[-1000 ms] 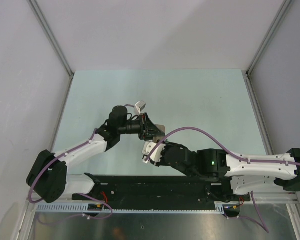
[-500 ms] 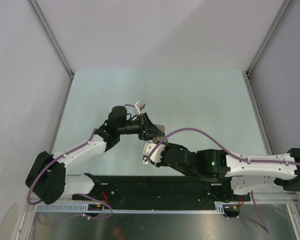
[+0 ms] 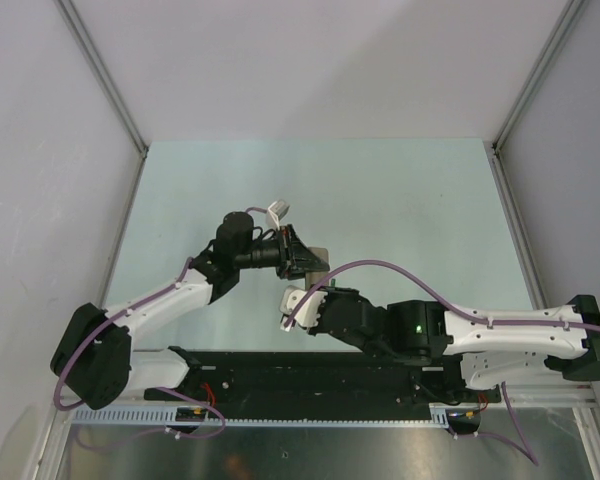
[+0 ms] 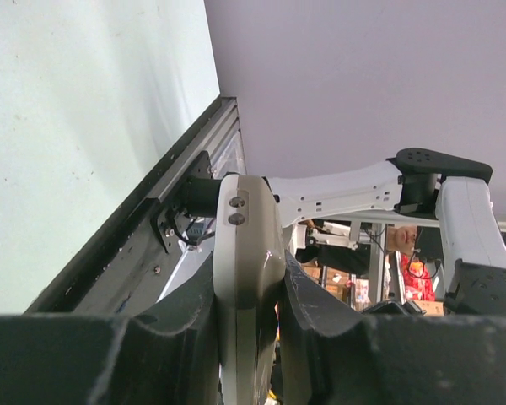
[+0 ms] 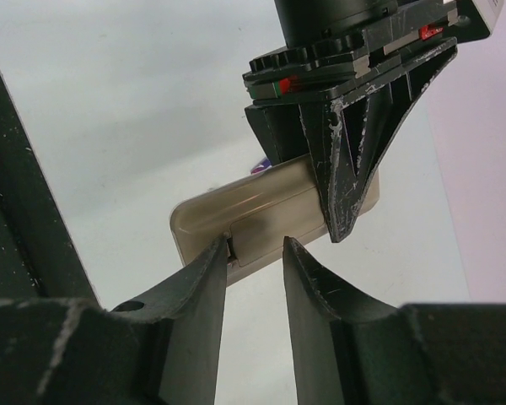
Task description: Load the batteries into the remote control
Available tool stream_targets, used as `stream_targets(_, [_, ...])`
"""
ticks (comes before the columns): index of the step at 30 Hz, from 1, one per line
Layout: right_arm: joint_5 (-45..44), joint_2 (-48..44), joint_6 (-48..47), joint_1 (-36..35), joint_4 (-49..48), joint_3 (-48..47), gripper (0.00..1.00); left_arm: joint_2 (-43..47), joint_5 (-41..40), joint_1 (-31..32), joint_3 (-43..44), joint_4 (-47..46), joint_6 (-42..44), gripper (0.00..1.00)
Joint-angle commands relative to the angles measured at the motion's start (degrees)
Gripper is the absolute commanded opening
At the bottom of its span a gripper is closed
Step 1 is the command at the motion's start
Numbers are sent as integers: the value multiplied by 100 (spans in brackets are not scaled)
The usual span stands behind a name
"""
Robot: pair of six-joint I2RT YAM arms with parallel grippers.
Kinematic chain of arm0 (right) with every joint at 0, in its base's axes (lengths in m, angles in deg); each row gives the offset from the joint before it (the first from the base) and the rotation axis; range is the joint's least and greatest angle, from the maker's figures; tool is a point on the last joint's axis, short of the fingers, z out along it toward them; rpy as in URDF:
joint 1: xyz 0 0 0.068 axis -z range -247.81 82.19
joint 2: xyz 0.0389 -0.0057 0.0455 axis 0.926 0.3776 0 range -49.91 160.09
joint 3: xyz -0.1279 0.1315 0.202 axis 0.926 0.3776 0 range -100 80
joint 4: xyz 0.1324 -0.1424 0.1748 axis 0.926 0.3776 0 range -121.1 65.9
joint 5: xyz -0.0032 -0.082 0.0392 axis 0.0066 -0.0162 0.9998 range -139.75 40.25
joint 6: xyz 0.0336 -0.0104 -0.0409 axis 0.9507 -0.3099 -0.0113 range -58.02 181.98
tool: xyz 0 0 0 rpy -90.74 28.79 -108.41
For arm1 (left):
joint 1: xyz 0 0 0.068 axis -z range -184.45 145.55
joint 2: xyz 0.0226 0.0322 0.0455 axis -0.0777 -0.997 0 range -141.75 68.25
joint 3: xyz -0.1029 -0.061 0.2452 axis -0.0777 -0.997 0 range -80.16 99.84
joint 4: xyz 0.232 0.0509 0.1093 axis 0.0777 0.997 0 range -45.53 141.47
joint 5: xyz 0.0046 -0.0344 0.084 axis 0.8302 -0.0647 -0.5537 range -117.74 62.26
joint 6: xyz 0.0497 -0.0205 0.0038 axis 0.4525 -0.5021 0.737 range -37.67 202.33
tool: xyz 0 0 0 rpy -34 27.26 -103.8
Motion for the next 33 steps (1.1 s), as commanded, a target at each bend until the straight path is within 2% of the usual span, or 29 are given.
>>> stream_targets(1, [-470, 72, -236, 151, -95, -115, 37, 302, 352, 180, 286, -194, -144, 0])
stream_targets(21, [-866, 10, -509, 283, -456, -116, 38, 231, 211, 338, 251, -176, -21, 0])
stream_targets(23, [-831, -34, -456, 213, -456, -124, 40, 205, 185, 338, 242, -167, -3, 0])
stream_targets(27, [-428, -419, -263, -112, -412, -124, 55, 144, 176, 190, 198, -141, 6, 0])
stream_targets(30, [-269, -526, 122, -192, -263, -221, 58, 143, 115, 101, 250, -80, 76, 0])
stream_targets(33, [-330, -614, 587, -166, -192, -247, 57, 117, 10, 66, 356, 0, 173, 0])
